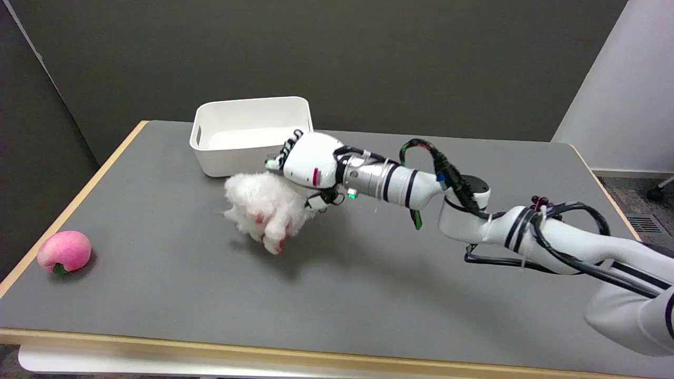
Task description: Place the plush toy into the white box.
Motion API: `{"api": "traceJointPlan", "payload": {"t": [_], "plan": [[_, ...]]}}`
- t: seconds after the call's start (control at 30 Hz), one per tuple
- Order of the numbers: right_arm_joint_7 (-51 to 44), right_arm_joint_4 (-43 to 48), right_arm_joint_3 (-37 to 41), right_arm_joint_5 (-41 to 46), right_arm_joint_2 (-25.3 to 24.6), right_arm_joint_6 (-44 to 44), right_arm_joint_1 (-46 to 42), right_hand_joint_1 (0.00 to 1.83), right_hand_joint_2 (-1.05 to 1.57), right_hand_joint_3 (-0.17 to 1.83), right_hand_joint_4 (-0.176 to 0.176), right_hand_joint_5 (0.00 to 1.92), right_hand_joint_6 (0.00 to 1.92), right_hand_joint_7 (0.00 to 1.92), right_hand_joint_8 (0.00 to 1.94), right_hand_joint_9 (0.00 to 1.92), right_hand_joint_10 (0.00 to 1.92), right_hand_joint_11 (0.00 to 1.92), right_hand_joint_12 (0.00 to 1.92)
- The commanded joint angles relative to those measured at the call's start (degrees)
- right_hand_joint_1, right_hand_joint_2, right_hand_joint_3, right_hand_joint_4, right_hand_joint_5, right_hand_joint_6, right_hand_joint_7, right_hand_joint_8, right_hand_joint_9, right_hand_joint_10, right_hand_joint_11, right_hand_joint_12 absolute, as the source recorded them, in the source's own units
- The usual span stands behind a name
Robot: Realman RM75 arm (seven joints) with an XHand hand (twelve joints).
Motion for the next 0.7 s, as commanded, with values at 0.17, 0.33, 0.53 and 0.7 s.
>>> {"api": "traceJointPlan", "payload": {"t": [0.17, 0.33, 0.53, 0.7], "plan": [[0.8, 34.0, 24.0, -0.1, 12.7, -16.2, -16.0, 1.2, 1.16, 0.21, -0.17, 0.56, 1.5, 0.88, 1.35, 0.83, 1.24, 0.72, 1.52], [0.6, 33.7, 30.6, 8.9, 12.2, -14.4, -19.5, 1.2, 1.15, 0.21, -0.171, 0.56, 1.5, 0.89, 1.34, 0.83, 1.24, 0.71, 1.52], [1.0, 26.5, 27.4, 10.7, 10.7, -17.2, -14.7, 1.21, 1.14, 0.23, -0.175, 0.57, 1.49, 0.89, 1.34, 0.81, 1.26, 0.67, 1.55], [1.3, 10.8, 20.5, 10.9, 4.1, -18.1, -4.9, 1.2, 1.16, 0.21, -0.174, 0.56, 1.5, 0.89, 1.35, 0.81, 1.25, 0.68, 1.54]]}}
